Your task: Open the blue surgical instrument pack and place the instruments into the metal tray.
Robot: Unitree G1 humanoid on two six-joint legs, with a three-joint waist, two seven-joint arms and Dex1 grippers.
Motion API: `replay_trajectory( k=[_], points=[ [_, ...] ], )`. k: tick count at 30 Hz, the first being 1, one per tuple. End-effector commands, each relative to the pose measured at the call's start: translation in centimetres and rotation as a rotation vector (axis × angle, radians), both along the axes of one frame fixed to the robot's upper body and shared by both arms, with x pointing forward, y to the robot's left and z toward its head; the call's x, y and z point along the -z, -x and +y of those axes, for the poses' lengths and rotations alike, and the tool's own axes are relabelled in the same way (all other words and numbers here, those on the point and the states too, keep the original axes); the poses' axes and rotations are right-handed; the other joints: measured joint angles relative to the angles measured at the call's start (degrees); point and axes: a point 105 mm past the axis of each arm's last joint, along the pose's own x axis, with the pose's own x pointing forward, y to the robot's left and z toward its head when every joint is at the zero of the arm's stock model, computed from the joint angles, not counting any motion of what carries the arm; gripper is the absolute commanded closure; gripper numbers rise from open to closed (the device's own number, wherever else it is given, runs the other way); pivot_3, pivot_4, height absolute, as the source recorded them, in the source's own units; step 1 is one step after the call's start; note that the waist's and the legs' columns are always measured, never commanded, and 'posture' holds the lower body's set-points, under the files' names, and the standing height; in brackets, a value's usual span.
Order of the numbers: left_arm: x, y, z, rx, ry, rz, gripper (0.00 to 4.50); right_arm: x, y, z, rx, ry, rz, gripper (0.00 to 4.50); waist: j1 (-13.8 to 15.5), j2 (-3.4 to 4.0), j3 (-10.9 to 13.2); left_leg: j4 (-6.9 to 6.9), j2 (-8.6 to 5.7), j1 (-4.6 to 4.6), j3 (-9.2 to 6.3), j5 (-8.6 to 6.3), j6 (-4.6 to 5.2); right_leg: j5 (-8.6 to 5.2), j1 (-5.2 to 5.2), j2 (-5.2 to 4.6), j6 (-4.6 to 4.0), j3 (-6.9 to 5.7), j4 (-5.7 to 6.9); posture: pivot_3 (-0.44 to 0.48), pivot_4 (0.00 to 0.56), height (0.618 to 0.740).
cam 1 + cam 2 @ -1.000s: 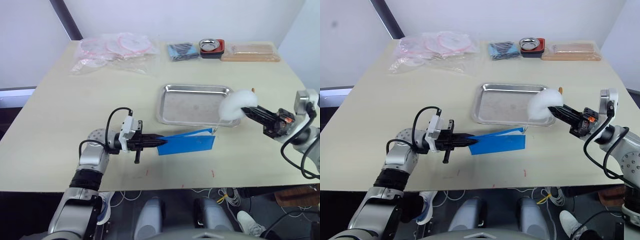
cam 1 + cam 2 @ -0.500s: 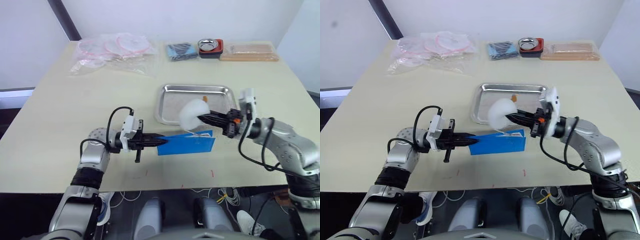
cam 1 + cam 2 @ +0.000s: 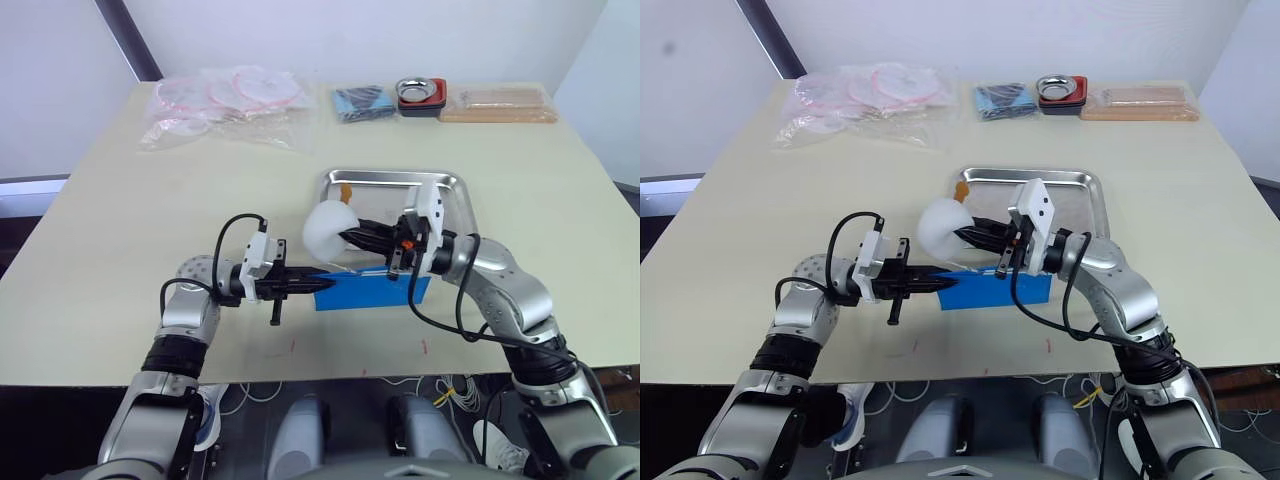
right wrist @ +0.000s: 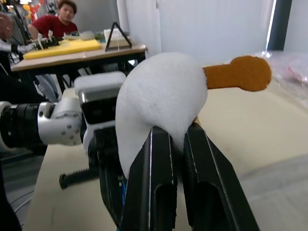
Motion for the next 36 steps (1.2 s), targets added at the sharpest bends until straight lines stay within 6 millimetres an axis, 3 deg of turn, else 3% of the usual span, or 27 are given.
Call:
replay_trajectory(
  k=[1, 10, 13, 18, 21, 27, 36],
  points=[
    [2.0, 0.6, 0.1, 0.016, -0.063, 0.065, 4.5, -1.1, 1.8, 0.4, -0.102, -0.022, -0.105, 4.41, 0.0, 0.0, 0.0, 0.0, 0.0, 0.0, 0.0, 0.0, 0.0, 0.0, 0.0, 0.0, 0.0, 0.0, 0.0, 0.0, 0.15, 0.74],
    [2.3, 0.6, 0.2, 0.02, -0.072, 0.067, 4.5, 1.1, 3.7, -0.1, -0.258, 0.134, -0.225, 4.41, -0.03, 0.01, 0.0, 0.0, 0.0, 0.04, 0.0, 0.0, 0.0, -0.01, 0.0, 0.01, -0.01, 0.0, 0.01, 0.0, 0.15, 0.74],
    [2.3, 0.5, 0.1, 0.022, -0.073, 0.065, 4.5, 0.9, 3.4, -0.2, -0.253, 0.119, -0.228, 3.42, -0.02, 0.01, -0.01, 0.0, 0.0, 0.04, 0.01, 0.0, 0.0, -0.01, 0.01, 0.0, -0.01, 0.0, 0.01, 0.0, 0.15, 0.74],
    [2.4, 0.5, 0.0, 0.034, -0.074, 0.067, 4.5, 0.8, 3.4, -0.2, -0.258, 0.112, -0.22, 1.09, 0.02, 0.01, 0.0, 0.0, 0.0, 0.05, 0.01, 0.0, 0.0, -0.01, 0.01, 0.01, -0.01, 0.0, 0.01, 0.0, 0.15, 0.74],
    [2.5, 0.5, -0.1, 0.037, -0.077, 0.065, 4.5, 0.8, 3.4, -0.5, -0.254, 0.11, -0.21, 0.25, 0.06, 0.01, 0.0, 0.0, 0.0, 0.05, 0.01, 0.0, 0.0, -0.01, 0.02, 0.0, -0.01, 0.0, 0.01, 0.0, 0.15, 0.74],
    [2.5, 0.5, -0.2, 0.041, -0.077, 0.063, 4.5, 0.1, 2.2, -2.1, -0.163, 0.075, -0.194, 0.05, 0.06, 0.01, 0.0, 0.0, 0.0, 0.05, 0.01, 0.0, 0.0, -0.01, 0.03, 0.0, -0.02, 0.0, 0.01, 0.0, 0.15, 0.74],
    [2.6, 0.5, -0.3, 0.045, -0.079, 0.062, 4.5, 2.4, 1.9, -7.0, -0.108, 0.182, -0.115, 0.05, 0.09, 0.02, -0.01, 0.0, -0.01, 0.06, 0.03, 0.0, 0.0, -0.1, 0.05, -0.01, -0.17, 0.01, -0.02, 0.0, 0.15, 0.74]
  ],
)
